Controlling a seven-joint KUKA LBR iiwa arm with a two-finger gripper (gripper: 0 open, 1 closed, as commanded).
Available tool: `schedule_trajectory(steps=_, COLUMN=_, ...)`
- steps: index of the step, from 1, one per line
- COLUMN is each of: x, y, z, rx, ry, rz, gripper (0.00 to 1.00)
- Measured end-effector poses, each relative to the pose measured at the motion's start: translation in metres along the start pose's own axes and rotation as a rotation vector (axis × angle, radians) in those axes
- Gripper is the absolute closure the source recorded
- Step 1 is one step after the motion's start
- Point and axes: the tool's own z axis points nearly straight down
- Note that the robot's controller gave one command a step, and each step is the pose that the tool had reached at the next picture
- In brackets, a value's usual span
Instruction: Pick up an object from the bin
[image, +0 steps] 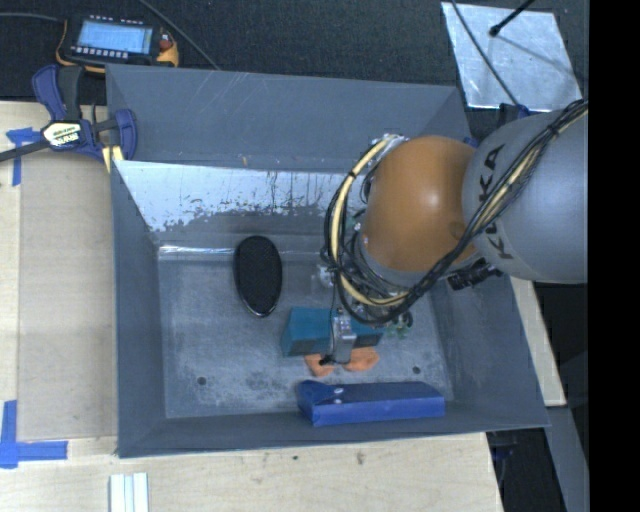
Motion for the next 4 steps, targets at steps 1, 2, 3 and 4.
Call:
schedule_trajectory(steps=1, x=-0.008, y=0.000, z=0.032, rx=-0.001, ry=-0.005, rz=0.054, gripper=0.00)
schedule_trajectory(steps=2, x=-0.001, y=-0.005, z=0.066, rx=0.001, ry=0.000, rz=0.067, gripper=1.00)
schedule_trajectory(steps=3, x=-0.001, y=-0.005, z=0.066, rx=0.001, ry=0.000, rz=0.067, gripper=1.00)
schedule_trajectory(steps=4, x=-0.005, y=0.014, z=0.083, rx=0.003, ry=-0.001, rz=0.057, gripper=1.00)
